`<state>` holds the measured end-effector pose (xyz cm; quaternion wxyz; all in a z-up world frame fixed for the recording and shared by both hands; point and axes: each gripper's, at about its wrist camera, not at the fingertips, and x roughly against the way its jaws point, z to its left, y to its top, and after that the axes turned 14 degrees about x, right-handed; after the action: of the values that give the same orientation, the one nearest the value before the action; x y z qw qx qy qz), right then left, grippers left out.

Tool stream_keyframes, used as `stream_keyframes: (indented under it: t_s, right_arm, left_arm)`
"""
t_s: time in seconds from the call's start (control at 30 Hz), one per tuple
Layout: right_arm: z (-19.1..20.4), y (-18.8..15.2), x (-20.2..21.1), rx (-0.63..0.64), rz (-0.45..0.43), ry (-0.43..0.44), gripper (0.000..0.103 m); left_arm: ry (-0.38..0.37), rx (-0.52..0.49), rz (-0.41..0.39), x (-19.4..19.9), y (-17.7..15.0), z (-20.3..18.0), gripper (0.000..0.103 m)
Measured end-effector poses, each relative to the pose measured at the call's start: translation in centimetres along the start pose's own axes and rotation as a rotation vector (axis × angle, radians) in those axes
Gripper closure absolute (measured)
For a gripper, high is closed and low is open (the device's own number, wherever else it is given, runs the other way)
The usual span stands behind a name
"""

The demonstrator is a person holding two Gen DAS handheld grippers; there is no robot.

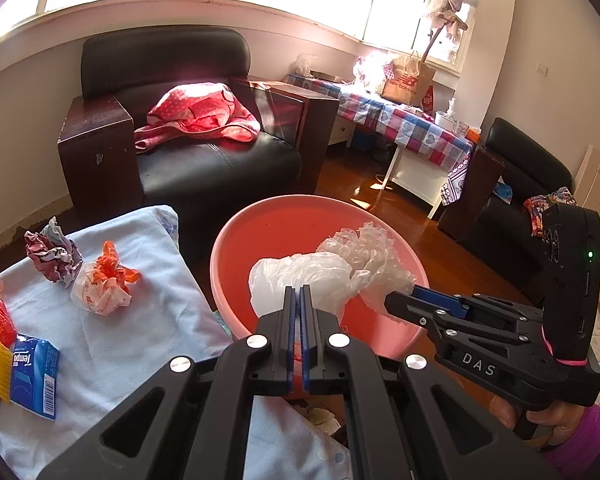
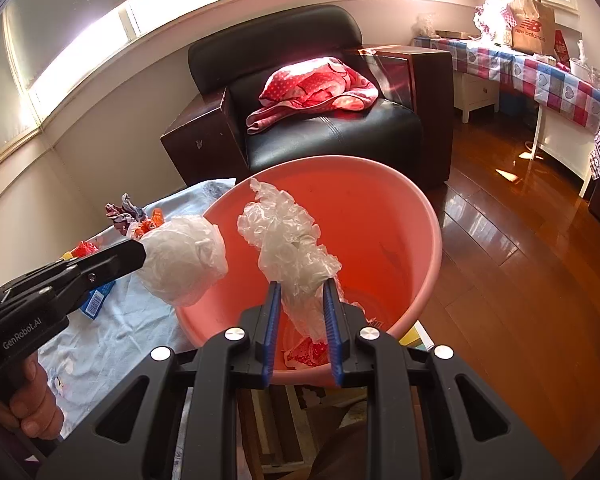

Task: Collect trash
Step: 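Carry both bags over the bucket and open both grippers to drop them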

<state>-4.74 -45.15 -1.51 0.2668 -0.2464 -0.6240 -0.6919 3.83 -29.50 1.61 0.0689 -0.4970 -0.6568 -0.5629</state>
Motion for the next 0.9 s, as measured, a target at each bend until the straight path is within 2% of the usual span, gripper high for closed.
stream_keyframes:
  t_s: [0.17,0.3,0.33,0.73,0.83,0.9]
  right_arm:
    - [-0.7,-0.2,-0.4,-0.024,0.018,-0.002,0.08]
    - [-0.9,-0.3,-0.7,-0.042,0.029,0.01,0.079]
    - [-0.8,-0.3,-0.7,-0.04,0.027,0.011,0.079]
    - [0.9,0.1,0.5,-0.002,0.009,0.011,0.078]
    - [1.8,0.1,0.9,0.016,0.003,0.014,0.06]
    - [2.5,0.2,1.1,0.029,-0.003,0.019,0.059]
  left_arm:
    - [-0.012,0.009,0.024,-0.7,-0.3,-0.2,0.097]
    - [-0.005,0.012,0.024,-0.7,-0.2,-0.4,0.074]
    - [-0.005,0.012,0.016,-0.5,-0.2,-0.4,0.071]
    - [0.019,0.04,-0.02,2.6,-1.2,1.3,0.065]
    - [0.031,0.055,-0.032,3.6,-1.6,2.2,0.065]
    - [0.04,0.063,-0.043,4.4,-1.9,2.8,0.065]
